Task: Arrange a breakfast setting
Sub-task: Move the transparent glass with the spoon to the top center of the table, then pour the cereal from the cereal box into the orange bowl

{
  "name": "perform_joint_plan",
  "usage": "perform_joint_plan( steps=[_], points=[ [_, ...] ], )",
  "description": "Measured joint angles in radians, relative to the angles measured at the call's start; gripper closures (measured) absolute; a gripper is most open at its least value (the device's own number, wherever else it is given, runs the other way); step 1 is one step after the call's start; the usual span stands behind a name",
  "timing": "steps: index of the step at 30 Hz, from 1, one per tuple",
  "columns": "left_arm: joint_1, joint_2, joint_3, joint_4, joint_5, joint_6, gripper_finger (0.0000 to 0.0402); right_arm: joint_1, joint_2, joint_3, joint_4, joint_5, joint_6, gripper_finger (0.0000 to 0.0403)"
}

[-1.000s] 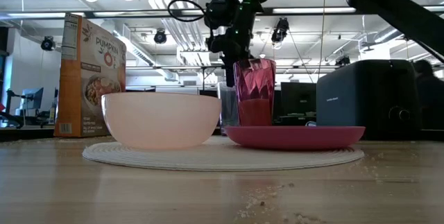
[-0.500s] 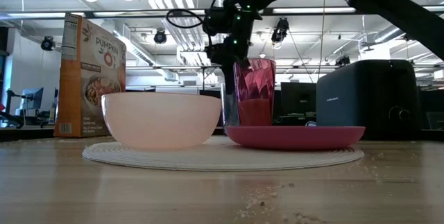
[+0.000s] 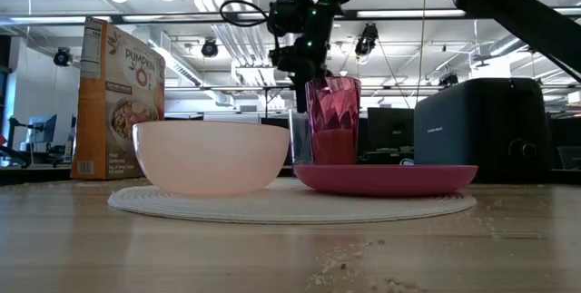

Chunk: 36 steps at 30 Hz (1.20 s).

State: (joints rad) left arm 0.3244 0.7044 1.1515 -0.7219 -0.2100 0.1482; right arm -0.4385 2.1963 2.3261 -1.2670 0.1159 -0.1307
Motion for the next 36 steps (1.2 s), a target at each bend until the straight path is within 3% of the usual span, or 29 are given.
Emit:
perform_joint_plan(
  steps=[20,26,36],
  points=[
    [0.0,0.0,0.0,0.001,0.002,-0.018,0.0293,0.0,-0.107,0.03,-0.078,-0.013,0.076,0.036],
    [0.0,0.011,-0.002,-0.004,0.089,-0.029,0.0293,0.008,-0.163,0.03,-0.213,-0.121,0.155,0.036],
    [-0.001,0.069,-0.012,-0.013,0.177,-0.062,0.0293,0.096,-0.227,0.029,-0.304,-0.133,0.245,0.036]
  ],
)
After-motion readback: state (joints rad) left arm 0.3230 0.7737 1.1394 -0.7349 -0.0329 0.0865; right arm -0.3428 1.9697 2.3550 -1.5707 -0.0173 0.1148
